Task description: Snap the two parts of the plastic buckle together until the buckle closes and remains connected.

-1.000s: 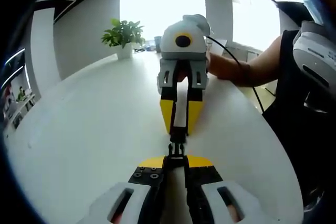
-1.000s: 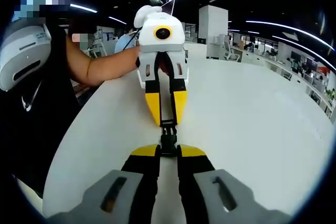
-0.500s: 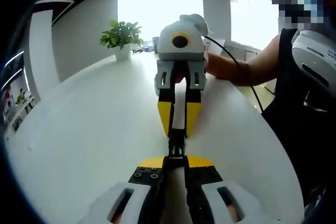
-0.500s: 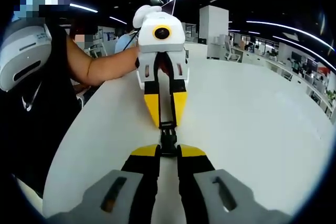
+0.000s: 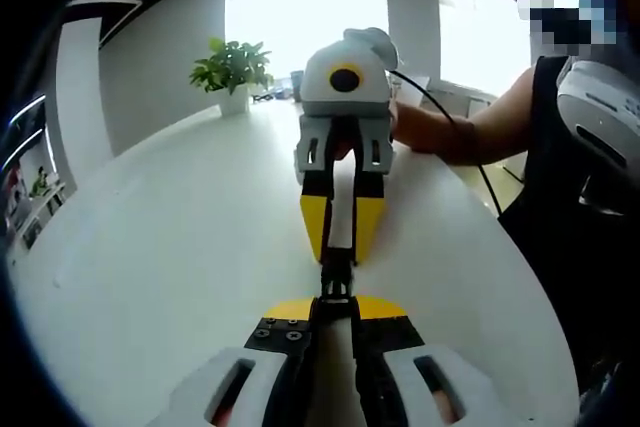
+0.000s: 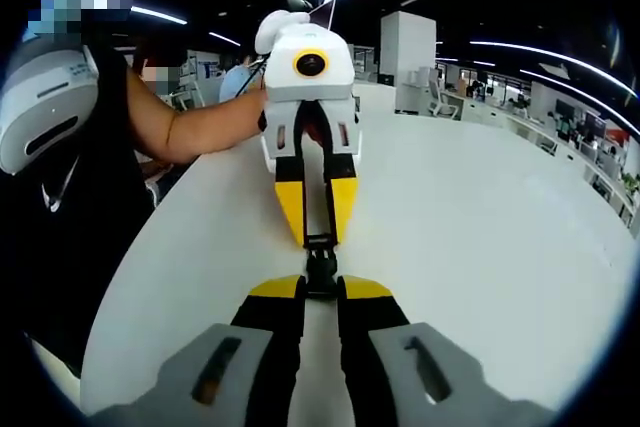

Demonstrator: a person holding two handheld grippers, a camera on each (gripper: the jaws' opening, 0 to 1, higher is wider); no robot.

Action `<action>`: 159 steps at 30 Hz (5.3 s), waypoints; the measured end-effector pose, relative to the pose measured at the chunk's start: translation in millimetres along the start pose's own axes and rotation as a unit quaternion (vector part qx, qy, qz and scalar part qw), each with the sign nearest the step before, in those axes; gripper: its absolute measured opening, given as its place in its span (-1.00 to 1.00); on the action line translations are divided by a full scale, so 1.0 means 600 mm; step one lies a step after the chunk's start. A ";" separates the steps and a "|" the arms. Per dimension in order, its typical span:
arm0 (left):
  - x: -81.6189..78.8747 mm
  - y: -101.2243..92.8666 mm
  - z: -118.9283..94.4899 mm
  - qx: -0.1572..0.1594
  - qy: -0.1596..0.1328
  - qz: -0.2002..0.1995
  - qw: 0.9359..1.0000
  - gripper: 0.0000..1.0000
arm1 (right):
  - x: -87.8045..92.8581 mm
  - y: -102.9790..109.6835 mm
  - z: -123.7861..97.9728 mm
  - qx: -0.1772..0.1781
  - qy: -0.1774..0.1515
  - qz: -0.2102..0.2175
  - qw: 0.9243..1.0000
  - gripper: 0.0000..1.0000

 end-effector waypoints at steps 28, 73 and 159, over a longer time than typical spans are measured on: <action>-0.004 -0.002 0.010 0.006 -0.004 0.004 1.000 -0.79 | 0.000 0.003 0.001 -0.006 -0.009 -0.007 1.000 -0.76; -0.009 -0.004 0.021 0.040 -0.009 0.004 0.999 -0.86 | -0.017 -0.001 0.020 -0.068 0.023 -0.035 0.997 -0.81; -0.006 -0.004 0.018 0.024 -0.026 0.029 0.999 -0.80 | 0.000 -0.004 0.013 -0.062 -0.020 -0.008 0.998 -0.55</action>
Point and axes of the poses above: the point that each gripper's makers call its tool centre point, and the gripper's own axes: z roughly forward along the fingers, y roughly to its left, x roughly out of its underside, the point moved 8 cm from there along -z, roughly backward along the fingers, and after that the axes turned 9 degrees about x, right-handed, at the moved point
